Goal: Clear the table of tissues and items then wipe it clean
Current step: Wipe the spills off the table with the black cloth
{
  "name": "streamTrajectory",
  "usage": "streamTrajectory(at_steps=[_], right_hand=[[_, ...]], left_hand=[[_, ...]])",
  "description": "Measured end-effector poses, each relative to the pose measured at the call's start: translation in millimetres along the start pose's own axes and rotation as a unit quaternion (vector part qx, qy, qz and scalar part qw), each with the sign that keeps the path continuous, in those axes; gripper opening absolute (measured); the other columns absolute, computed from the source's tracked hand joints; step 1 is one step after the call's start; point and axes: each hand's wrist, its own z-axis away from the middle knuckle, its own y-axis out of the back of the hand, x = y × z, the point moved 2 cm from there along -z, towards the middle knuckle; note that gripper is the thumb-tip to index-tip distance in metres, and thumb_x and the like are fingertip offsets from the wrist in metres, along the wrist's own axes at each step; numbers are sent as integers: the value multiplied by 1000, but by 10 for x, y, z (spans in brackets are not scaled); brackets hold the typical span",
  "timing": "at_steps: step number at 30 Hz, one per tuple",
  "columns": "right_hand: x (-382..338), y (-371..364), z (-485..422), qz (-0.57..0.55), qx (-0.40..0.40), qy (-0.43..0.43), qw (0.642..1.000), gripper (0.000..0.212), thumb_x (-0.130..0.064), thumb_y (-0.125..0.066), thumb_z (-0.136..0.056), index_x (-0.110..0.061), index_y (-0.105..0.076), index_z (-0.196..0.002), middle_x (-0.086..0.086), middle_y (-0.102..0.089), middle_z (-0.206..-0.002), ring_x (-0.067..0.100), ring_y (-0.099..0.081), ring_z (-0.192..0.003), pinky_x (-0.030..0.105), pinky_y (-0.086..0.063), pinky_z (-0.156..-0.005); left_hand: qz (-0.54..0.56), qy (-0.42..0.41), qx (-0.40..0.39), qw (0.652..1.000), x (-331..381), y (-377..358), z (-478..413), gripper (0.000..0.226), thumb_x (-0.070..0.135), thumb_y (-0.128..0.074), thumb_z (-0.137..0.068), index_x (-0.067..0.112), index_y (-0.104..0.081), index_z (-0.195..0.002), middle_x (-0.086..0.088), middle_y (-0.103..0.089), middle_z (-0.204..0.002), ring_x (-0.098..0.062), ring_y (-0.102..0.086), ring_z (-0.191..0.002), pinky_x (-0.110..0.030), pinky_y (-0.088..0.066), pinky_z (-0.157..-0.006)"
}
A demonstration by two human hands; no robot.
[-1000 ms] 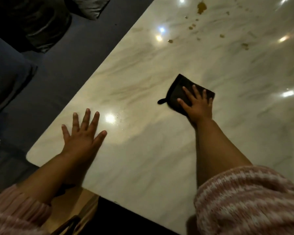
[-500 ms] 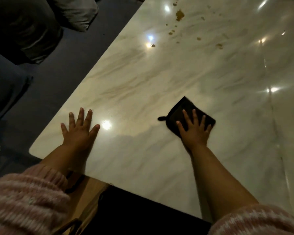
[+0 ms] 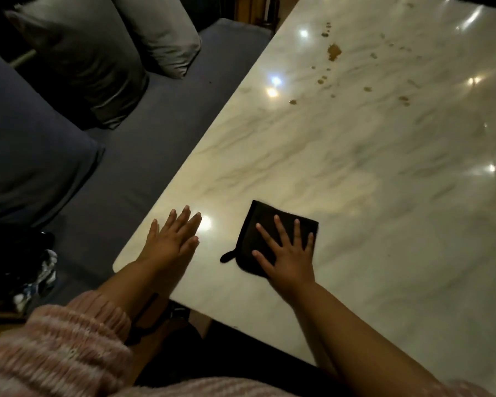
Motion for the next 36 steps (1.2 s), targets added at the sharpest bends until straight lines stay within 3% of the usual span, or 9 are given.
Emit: streamTrajectory(at_steps=[7,13,17,26,32,36], right_hand=[[-393,11,-709,-6,29,-39,999,61,-74,-12,-82,-60,5,-139,-16,15,-155,28,22,-143,53,15,-113],[-527,33,-1035,-14,60,-124,990,61,-75,-17,-82,-62,4,-138,-18,13,-155,25,17,-144,52,13,-113],[-532,38,-1040,-27,81,-133,987,62,-75,-25,-81,-62,-5,-139,-18,2,-157,21,14,-145,52,9,-115],[-288,119,-1160,-33,98,-162,981,63,-73,-30,-82,-59,-8,-140,-18,-2,-157,22,8,-146,50,7,-116],[130,231,-1292,-29,104,-206,973,64,-76,-23,-80,-59,-6,-140,-18,-1,-157,22,7,-146,51,5,-117],[771,393,-1460,-28,123,-286,950,68,-79,-16,-75,-60,-6,-139,-18,-3,-157,22,4,-147,51,3,-116]], left_hand=[[-54,-94,-19,994,-490,337,-617,76,73,13,-67,42,20,-137,15,25,-147,-7,22,-136,-43,12,-112],[-99,-209,-53,972,-613,691,-1368,96,83,28,-54,36,21,-137,12,25,-147,-10,22,-137,-47,15,-111],[-111,-260,-62,957,-501,776,-1714,77,70,12,-68,39,20,-138,12,26,-147,-10,20,-139,-43,19,-108],[-113,-256,-44,959,-254,753,-2031,70,63,-1,-80,37,12,-144,11,20,-152,-5,20,-135,-44,18,-110],[-70,-297,-18,952,11,771,-2292,70,65,7,-77,40,9,-143,12,16,-152,-11,15,-142,-44,15,-113],[-86,-329,-2,940,463,780,-2823,67,63,8,-80,42,7,-144,11,16,-154,-13,16,-143,-47,16,-114]])
